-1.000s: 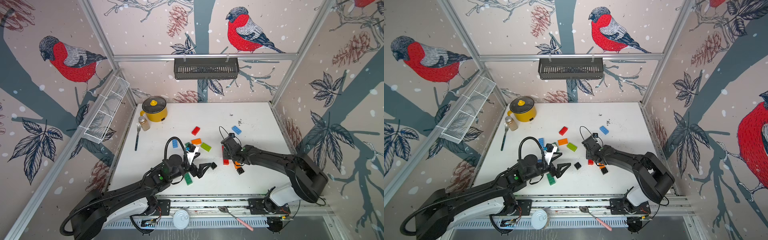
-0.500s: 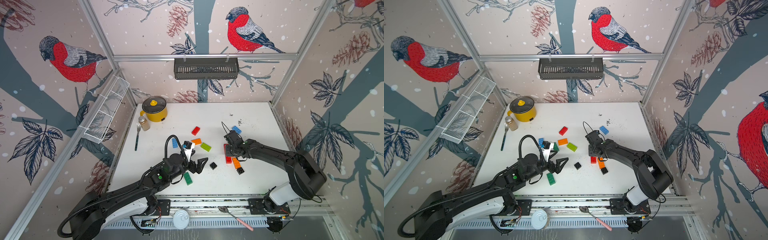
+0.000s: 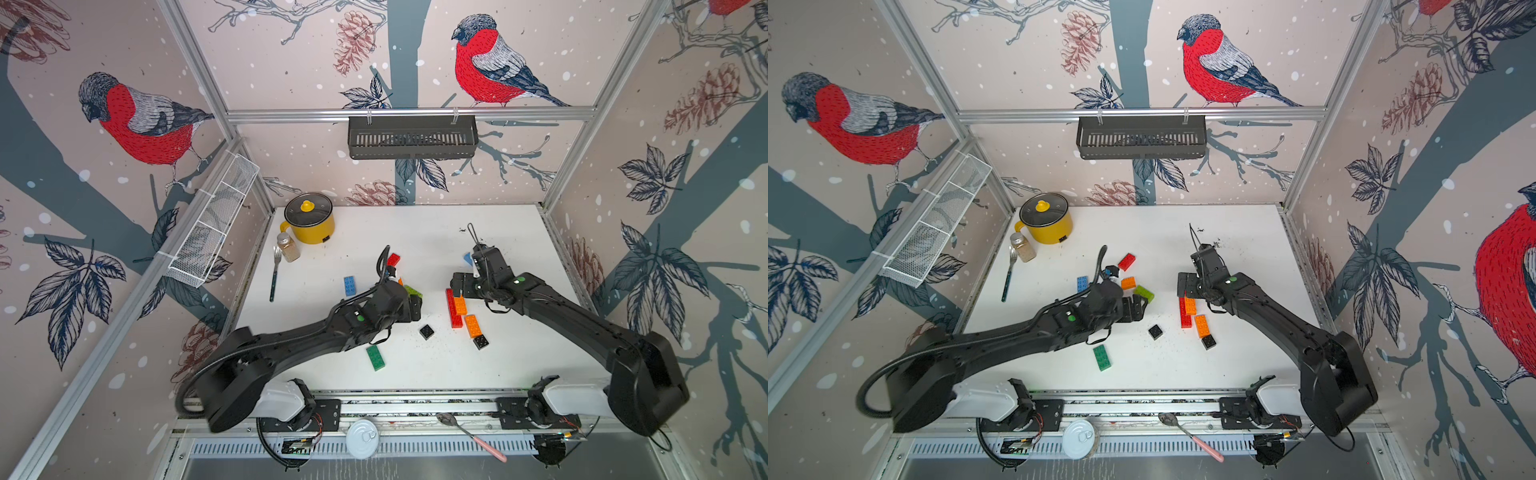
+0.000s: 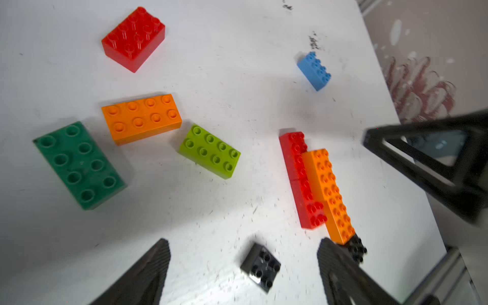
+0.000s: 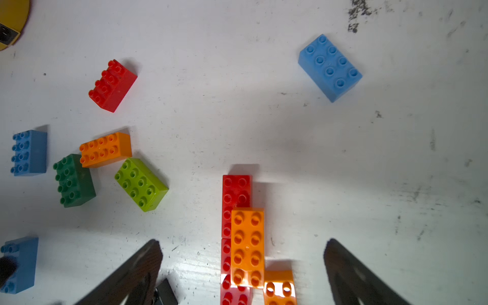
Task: Assemble a small pinwheel with lego
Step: Assemble the lego brick with the lego brick, then pick up the lego brick from the center of the board.
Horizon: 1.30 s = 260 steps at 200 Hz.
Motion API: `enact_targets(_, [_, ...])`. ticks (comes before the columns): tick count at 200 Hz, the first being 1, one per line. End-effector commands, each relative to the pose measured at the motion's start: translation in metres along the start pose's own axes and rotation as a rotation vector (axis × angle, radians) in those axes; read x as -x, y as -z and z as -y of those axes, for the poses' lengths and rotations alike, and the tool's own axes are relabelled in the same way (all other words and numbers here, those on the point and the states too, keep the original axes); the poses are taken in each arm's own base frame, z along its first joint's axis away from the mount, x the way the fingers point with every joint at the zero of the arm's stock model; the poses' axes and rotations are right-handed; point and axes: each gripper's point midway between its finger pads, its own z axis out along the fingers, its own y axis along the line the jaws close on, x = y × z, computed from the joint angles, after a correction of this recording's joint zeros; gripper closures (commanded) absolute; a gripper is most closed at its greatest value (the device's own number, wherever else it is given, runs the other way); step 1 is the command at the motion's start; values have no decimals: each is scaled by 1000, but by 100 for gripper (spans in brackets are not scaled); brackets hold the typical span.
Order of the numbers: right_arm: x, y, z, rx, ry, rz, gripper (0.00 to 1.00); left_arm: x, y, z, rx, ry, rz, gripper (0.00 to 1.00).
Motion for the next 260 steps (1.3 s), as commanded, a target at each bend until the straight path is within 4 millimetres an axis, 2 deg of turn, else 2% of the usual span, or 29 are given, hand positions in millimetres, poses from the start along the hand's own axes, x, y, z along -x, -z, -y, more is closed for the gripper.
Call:
enact_targets(1, [4,17,9,43,-13,45,1,-5,-27,-24,204,167,6,13])
enact_targets(13, [4,25,18,53,-38,71,1,-7,-43,-33,296,194,24,13])
enact_targets(33, [6,38,27,97,-94,117,1,-2,-67,-33,403,232,44,13])
enact_targets(60, [8,51,23,172,-127,186,1,-5,-90,-31,489,239,69,15])
enact_targets(83, [2,51,17,221,-130,172,1,-12,-100,-37,564,252,73,20])
enact_targets(111, [-2,48,14,261,-127,154,1,-23,-102,-43,610,254,54,30])
enact_targets(151, [-4,41,13,288,-127,129,1,-36,-89,-52,617,247,23,42])
enact_targets(201, [-11,32,15,288,-125,86,1,-48,-87,-45,536,207,-38,45])
enact_targets(231, [-13,29,16,285,-131,79,1,-45,-92,-35,484,144,-51,45])
enact_targets(260, [-14,28,17,278,-133,77,1,-46,-95,-32,467,102,-67,50])
